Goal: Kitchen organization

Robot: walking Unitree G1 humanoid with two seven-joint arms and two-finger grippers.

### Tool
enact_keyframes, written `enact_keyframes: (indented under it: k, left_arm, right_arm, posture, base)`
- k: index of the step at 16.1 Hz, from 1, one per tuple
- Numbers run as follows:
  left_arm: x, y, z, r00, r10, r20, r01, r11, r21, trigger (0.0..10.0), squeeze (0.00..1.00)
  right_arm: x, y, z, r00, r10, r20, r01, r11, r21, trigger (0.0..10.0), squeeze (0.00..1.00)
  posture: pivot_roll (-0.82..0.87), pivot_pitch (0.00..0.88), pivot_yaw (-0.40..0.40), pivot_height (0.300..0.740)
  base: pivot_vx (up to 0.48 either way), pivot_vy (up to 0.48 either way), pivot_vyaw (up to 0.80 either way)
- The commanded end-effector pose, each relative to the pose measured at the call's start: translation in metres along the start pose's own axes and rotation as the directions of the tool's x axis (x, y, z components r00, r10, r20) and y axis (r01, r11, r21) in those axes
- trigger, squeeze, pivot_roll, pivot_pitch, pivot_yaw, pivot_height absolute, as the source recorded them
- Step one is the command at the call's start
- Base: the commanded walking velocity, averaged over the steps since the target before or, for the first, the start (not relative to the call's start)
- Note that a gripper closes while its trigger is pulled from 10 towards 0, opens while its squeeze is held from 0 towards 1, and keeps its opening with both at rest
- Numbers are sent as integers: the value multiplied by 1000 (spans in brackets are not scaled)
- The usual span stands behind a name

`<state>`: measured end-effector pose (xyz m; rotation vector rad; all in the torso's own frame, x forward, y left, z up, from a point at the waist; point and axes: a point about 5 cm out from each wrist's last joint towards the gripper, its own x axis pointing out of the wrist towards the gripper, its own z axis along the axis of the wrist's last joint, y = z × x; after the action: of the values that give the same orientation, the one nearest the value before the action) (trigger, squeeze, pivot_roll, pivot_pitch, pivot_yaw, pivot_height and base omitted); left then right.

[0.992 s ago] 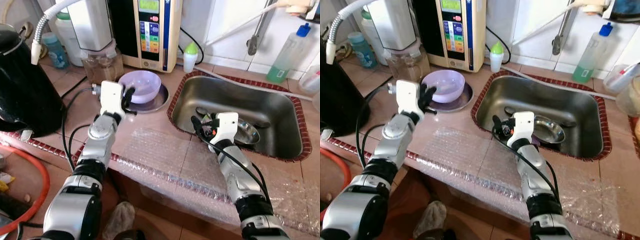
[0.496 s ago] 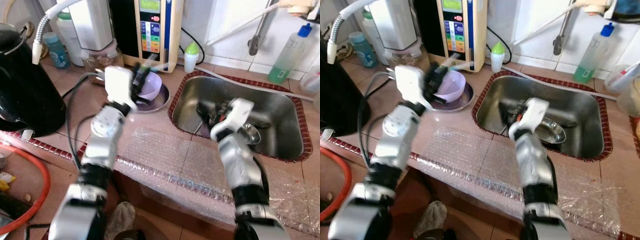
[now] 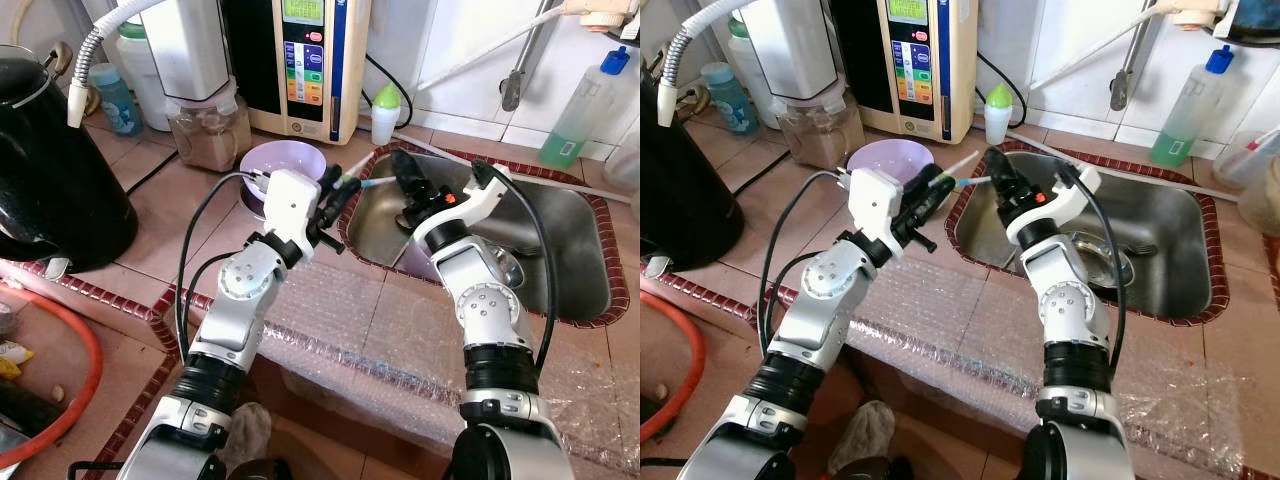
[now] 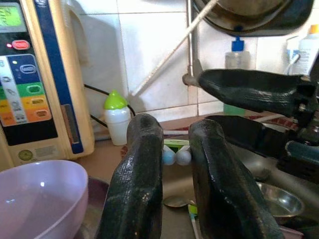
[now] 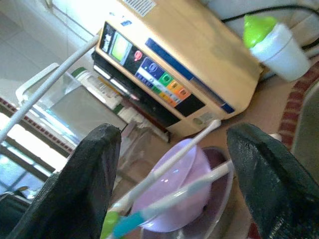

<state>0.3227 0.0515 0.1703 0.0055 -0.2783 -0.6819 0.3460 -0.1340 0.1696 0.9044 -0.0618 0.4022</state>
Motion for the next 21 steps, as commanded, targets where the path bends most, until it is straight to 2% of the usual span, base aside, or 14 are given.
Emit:
enact_keyframes:
  k: [1,12,14,18,19,21]
  left_arm:
    - [1,-2,5,1000,-17,12,17,1000,12,0,0]
    - [1,-2,8,1000,3,15,-4,1000,18,0,0]
    - [0,1,8,1000,14,12,-14,1000,23,0,0]
    - [0,2,7,1000,14,9,-14,1000,25,0,0]
    - [0,0,8,1000,7,10,-7,1000,24,0,0]
    - [1,-2,8,1000,-6,10,5,1000,18,0,0]
  right_arm:
    - [-1,5,-4,1000,23,-17,-22,1000,18,10000,0]
    - [3,14,-25,991,54,-126,-31,983,183,10000,0]
    - [-3,14,-25,983,86,-159,-56,981,185,10000,0]
    - [-6,10,-21,983,84,-162,-48,975,218,10000,0]
    - [-7,14,-22,982,100,-163,-64,976,210,10000,0]
    - [-4,8,-22,988,55,-147,-24,978,207,10000,0]
  posture:
    - [-45,0,53,740]
    - [-37,0,47,740]
    - [-35,0,44,740]
    - [-38,0,45,740]
    - [-40,0,48,740]
    - [-39,0,48,740]
  base:
    - [0,0,0]
    - [0,0,0]
    - [0,0,0]
    - [0,0,0]
    - [0,0,0]
    - [0,0,0]
